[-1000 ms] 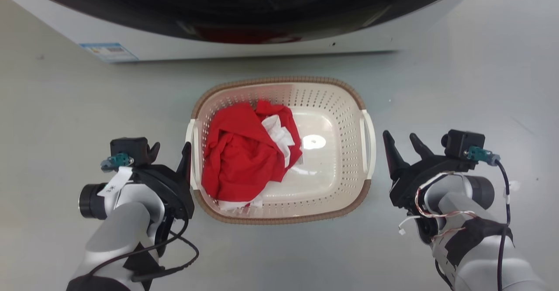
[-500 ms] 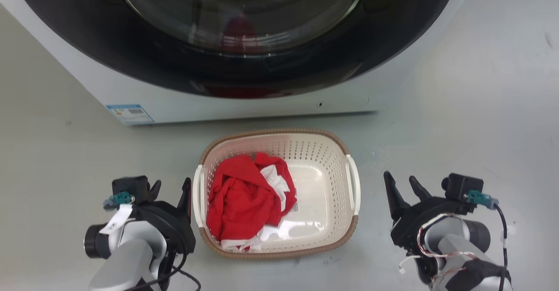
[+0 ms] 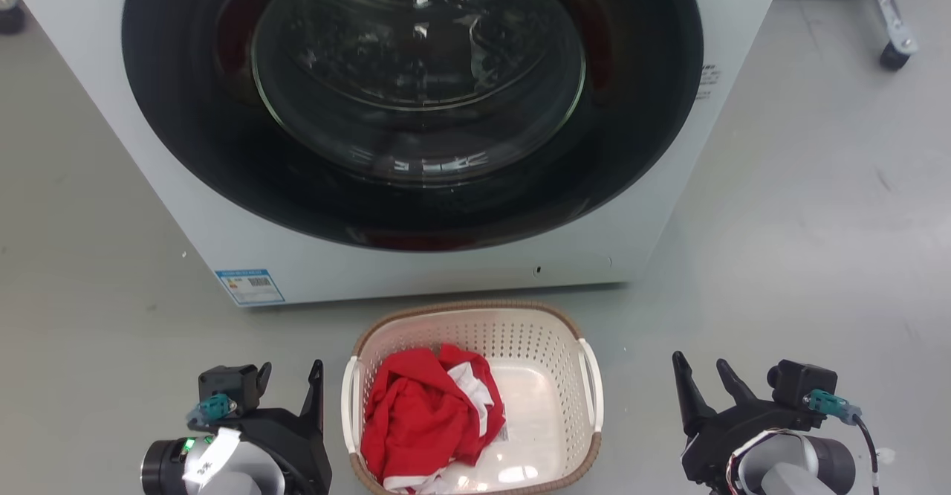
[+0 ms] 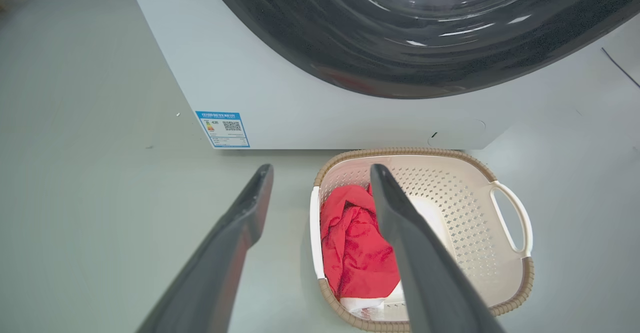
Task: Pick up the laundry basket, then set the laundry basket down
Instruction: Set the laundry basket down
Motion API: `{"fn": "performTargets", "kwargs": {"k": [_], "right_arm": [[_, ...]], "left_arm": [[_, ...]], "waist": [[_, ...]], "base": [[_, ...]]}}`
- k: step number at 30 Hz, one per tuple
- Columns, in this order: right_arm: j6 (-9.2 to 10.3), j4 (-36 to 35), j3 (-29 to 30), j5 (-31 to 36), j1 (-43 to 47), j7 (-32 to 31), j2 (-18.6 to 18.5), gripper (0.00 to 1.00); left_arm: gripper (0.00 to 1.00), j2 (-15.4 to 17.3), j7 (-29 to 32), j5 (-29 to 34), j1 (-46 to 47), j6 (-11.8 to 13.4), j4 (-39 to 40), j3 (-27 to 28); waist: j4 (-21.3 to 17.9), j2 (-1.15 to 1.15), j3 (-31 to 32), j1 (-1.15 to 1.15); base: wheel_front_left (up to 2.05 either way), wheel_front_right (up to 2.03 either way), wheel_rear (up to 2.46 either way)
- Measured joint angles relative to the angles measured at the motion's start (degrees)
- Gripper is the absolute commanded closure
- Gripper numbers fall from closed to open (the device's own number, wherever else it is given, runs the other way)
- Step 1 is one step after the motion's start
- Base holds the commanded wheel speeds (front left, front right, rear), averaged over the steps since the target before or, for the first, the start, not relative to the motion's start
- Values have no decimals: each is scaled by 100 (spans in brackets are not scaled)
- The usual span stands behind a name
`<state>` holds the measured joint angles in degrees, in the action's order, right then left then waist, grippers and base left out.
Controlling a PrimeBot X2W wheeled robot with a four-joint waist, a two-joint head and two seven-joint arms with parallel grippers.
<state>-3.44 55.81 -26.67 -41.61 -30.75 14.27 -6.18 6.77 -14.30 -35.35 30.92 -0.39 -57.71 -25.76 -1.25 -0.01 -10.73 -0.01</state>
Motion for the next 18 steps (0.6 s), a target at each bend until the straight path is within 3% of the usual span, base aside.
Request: {"fn": "performTargets", "kwargs": {"k": [18], "right_arm": [[423, -1664, 149, 914, 1045, 1, -350, 0]], "left_arm": [[0, 248, 0, 603, -1335, 479, 2176, 188]], "waist": [[25, 0, 827, 1]], "base": [[0, 0, 0]]}}
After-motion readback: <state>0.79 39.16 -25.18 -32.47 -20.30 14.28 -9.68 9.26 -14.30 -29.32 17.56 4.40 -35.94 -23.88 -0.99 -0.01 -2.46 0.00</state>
